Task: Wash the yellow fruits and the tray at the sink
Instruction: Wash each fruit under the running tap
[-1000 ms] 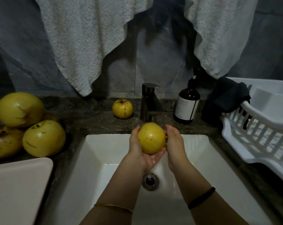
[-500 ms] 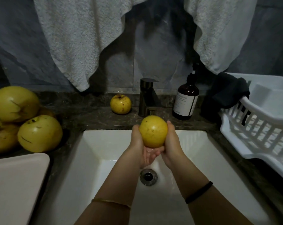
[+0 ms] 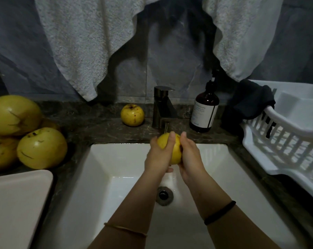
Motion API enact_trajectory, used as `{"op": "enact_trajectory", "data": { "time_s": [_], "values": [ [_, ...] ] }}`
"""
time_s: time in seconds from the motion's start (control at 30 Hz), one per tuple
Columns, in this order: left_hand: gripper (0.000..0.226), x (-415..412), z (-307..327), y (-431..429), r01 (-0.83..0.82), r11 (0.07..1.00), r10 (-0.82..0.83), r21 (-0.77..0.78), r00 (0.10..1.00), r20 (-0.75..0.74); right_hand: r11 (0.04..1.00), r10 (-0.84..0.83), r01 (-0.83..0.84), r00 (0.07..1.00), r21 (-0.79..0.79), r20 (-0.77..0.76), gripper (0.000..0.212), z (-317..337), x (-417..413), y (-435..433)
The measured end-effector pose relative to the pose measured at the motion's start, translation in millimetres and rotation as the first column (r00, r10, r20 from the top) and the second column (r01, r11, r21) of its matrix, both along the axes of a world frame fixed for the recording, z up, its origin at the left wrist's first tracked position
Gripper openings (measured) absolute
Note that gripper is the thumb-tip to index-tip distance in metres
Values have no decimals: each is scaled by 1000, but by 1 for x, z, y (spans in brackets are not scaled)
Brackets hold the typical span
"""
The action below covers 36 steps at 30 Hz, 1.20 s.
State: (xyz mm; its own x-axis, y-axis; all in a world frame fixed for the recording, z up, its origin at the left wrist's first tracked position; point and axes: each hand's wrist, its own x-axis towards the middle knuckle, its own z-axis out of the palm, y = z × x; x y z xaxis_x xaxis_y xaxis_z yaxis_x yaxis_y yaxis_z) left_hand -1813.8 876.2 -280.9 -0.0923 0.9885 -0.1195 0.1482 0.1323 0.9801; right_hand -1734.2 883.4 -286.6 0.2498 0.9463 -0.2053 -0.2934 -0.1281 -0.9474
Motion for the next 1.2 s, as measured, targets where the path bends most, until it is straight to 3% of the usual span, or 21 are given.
{"op": "enact_trajectory", "data": {
  "time_s": [0.17,0.27,0.43,0.6,0.73,0.9,1.07,1.2],
  "values": [
    [57,-8,5,3,-54,995,75,-85,960,269,996,48,-45,998,73,-40,47,0,4,-3],
    [54,-8,9,0,-85,989,123,-121,927,355,996,71,-65,990,54,-124,49,3,5,-4],
    [54,-7,11,0,-115,984,155,-139,931,331,995,101,-93,959,44,-267,46,10,6,-5],
    [46,-4,8,-2,-76,997,77,-12,974,215,998,66,-59,934,30,-352,46,8,7,-1],
    [45,-4,12,-2,-77,996,87,-50,961,262,998,58,-45,897,39,-438,53,9,5,-2],
    [46,-5,12,-3,-75,993,98,-89,951,293,998,70,-66,961,26,-268,47,8,3,-3],
    [45,-6,12,-1,-88,991,116,-102,942,314,996,84,-74,951,45,-296,52,9,1,-3],
    [43,-6,9,0,-84,992,107,-90,950,294,996,90,-82,975,45,-205,48,8,2,-5]
  ]
}}
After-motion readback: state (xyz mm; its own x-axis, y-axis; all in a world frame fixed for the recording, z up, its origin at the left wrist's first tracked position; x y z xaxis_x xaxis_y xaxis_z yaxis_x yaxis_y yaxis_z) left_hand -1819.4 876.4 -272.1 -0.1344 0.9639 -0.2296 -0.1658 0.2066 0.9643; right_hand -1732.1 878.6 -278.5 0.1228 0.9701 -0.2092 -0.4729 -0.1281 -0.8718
